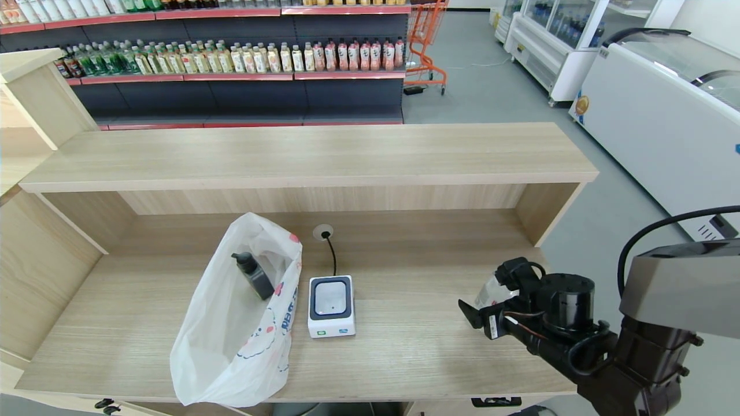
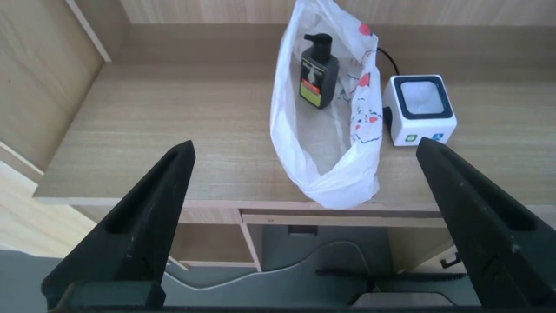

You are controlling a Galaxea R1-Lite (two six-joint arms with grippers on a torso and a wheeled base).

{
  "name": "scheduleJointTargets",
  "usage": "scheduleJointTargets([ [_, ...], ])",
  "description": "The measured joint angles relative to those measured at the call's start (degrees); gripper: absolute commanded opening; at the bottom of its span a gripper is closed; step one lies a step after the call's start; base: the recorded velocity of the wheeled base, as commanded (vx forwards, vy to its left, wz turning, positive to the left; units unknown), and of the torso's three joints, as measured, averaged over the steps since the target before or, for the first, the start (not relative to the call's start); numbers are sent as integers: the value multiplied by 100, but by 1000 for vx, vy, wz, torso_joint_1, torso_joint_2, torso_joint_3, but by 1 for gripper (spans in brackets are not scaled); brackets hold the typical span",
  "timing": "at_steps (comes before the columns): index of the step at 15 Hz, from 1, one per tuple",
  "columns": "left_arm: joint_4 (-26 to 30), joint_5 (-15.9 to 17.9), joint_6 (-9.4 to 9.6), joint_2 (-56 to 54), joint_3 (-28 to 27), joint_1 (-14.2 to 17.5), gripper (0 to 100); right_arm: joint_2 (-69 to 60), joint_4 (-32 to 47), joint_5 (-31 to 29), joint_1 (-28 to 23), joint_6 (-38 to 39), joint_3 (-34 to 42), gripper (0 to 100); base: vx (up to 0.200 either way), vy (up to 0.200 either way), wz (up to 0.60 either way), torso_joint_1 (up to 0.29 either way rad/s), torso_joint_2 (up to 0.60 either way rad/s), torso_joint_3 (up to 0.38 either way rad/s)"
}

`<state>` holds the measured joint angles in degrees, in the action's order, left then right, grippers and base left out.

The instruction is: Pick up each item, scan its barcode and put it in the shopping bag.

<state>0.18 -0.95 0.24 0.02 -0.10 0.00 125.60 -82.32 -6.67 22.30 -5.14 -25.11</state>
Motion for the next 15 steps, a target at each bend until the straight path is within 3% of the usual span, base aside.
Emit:
scheduleJointTargets([
  [6, 0, 0, 2, 0, 0, 0, 100, 317, 2, 5, 16, -257, -517, 100, 0, 0, 0, 0, 0, 0],
  [14, 0, 0, 2, 0, 0, 0, 100, 649, -256, 2, 165, -295, -634, 100, 0, 0, 0, 0, 0, 0],
  [15, 0, 0, 2, 0, 0, 0, 100, 660, -360, 5, 165, -295, -628, 0, 0, 0, 0, 0, 0, 0],
])
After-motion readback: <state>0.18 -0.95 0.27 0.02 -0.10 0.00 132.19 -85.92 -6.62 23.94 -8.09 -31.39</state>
